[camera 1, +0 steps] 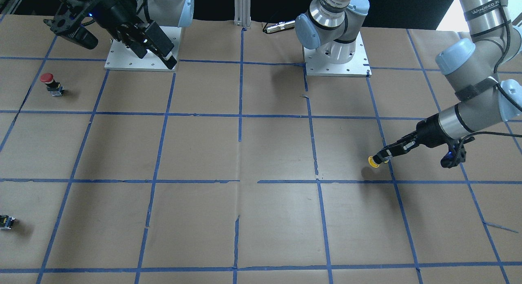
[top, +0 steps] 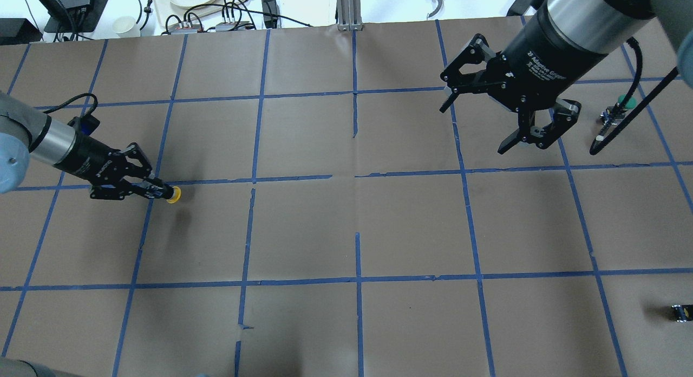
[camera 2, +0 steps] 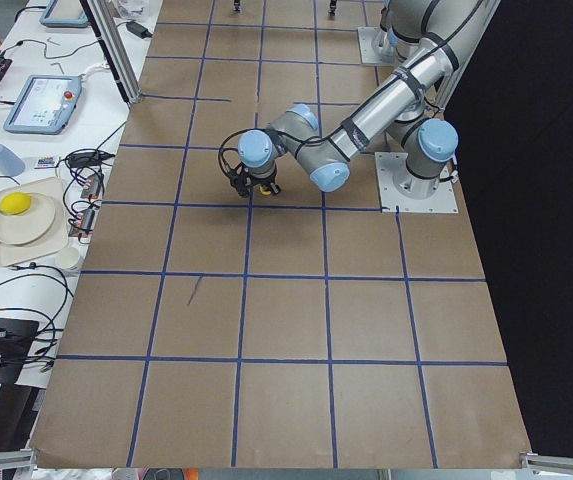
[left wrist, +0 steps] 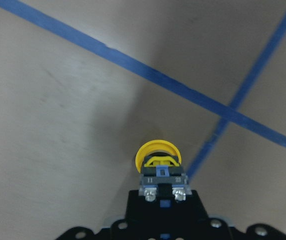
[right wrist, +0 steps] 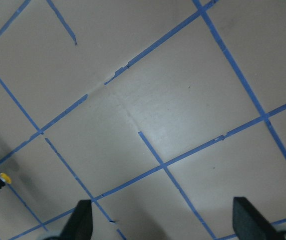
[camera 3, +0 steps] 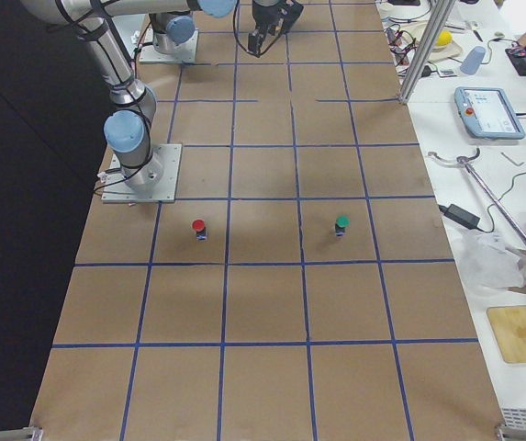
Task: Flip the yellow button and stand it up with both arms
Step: 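Carry the yellow button toward the right gripper while the right gripper approaches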
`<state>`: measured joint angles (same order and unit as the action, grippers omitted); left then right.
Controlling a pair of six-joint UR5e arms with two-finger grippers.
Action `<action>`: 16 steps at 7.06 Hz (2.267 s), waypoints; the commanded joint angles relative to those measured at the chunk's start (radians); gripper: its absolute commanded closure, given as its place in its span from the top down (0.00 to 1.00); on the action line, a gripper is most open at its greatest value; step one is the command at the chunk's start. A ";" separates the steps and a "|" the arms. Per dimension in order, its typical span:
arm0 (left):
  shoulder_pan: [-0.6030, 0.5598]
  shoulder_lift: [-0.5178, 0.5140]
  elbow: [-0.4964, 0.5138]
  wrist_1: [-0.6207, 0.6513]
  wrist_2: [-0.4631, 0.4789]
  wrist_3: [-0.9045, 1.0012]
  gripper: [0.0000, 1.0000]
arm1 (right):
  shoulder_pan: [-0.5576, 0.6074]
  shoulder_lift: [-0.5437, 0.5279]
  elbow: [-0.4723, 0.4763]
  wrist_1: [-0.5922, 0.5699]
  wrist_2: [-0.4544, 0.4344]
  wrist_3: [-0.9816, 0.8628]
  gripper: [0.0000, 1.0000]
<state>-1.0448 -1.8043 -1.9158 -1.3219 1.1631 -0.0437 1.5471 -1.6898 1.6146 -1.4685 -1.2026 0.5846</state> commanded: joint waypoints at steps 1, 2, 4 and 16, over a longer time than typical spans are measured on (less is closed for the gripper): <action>-0.163 0.028 -0.028 -0.040 -0.307 -0.236 0.15 | -0.001 0.039 0.005 -0.033 0.080 0.073 1.00; -0.237 0.051 -0.038 -0.040 -0.442 -0.369 0.11 | -0.001 0.071 0.005 -0.065 0.106 0.114 1.00; -0.401 0.100 -0.045 -0.021 -0.729 -0.656 0.10 | -0.005 0.094 0.005 -0.072 0.188 0.164 1.00; -0.578 0.013 -0.046 0.176 -1.286 -0.766 0.10 | -0.113 0.101 -0.007 0.043 0.402 0.348 1.00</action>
<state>-1.6223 -1.7833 -1.9633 -1.1509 -0.1074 -0.8094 1.4343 -1.5809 1.6100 -1.4309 -0.8135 0.9246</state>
